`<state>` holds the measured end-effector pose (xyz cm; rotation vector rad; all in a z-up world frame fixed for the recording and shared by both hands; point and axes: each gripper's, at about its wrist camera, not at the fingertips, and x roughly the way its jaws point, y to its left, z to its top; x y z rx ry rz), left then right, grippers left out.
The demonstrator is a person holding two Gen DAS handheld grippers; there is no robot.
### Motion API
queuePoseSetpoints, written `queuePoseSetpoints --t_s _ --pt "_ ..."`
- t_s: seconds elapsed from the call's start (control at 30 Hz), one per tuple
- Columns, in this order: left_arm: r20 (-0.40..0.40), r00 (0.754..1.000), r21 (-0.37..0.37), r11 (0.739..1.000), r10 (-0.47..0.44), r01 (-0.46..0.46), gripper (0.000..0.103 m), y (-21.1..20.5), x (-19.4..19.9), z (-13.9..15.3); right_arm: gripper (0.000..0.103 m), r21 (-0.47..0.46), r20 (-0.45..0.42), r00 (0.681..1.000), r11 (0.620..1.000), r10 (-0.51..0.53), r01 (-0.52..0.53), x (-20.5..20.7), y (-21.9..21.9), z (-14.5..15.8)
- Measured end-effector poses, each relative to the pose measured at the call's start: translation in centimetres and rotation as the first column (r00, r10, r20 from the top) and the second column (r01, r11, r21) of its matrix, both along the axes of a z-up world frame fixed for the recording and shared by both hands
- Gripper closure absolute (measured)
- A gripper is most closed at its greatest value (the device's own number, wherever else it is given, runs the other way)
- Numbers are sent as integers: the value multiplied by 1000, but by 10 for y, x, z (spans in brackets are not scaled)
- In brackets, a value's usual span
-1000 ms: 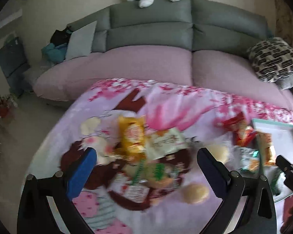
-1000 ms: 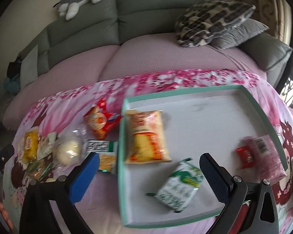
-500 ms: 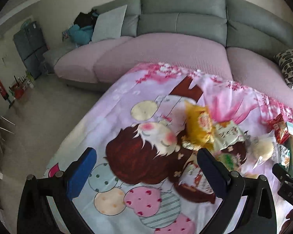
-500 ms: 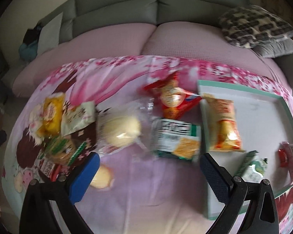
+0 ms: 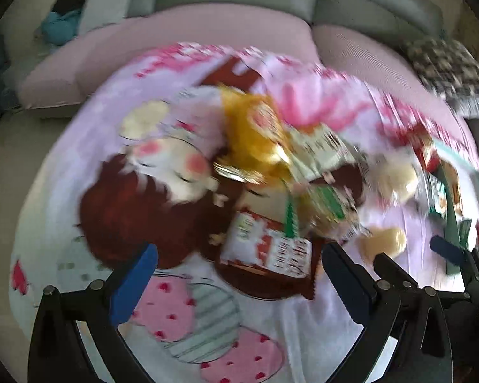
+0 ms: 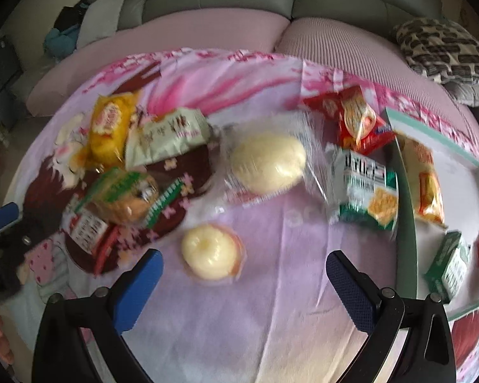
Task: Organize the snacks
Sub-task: 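Grasp the red-white milk biscuit bag with left tool while right grasps the wrapped yellow pudding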
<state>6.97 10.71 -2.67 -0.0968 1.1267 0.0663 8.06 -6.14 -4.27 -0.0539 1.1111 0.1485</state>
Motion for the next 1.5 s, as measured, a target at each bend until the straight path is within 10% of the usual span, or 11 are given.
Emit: queuePoseSetpoints --t_s 0.7,1.07,1.5 --pt "-112 994 30 1000 8 -4 7 -20 36 -50 1 -63 -13 999 998 30 -31 2 2 -17" --pt "-95 995 -1 1000 20 -20 30 -9 32 -38 51 -57 24 992 991 126 -125 -8 33 -10" --pt "-64 994 19 996 86 -85 33 12 20 -19 54 -31 16 993 993 116 -115 -11 34 -9"
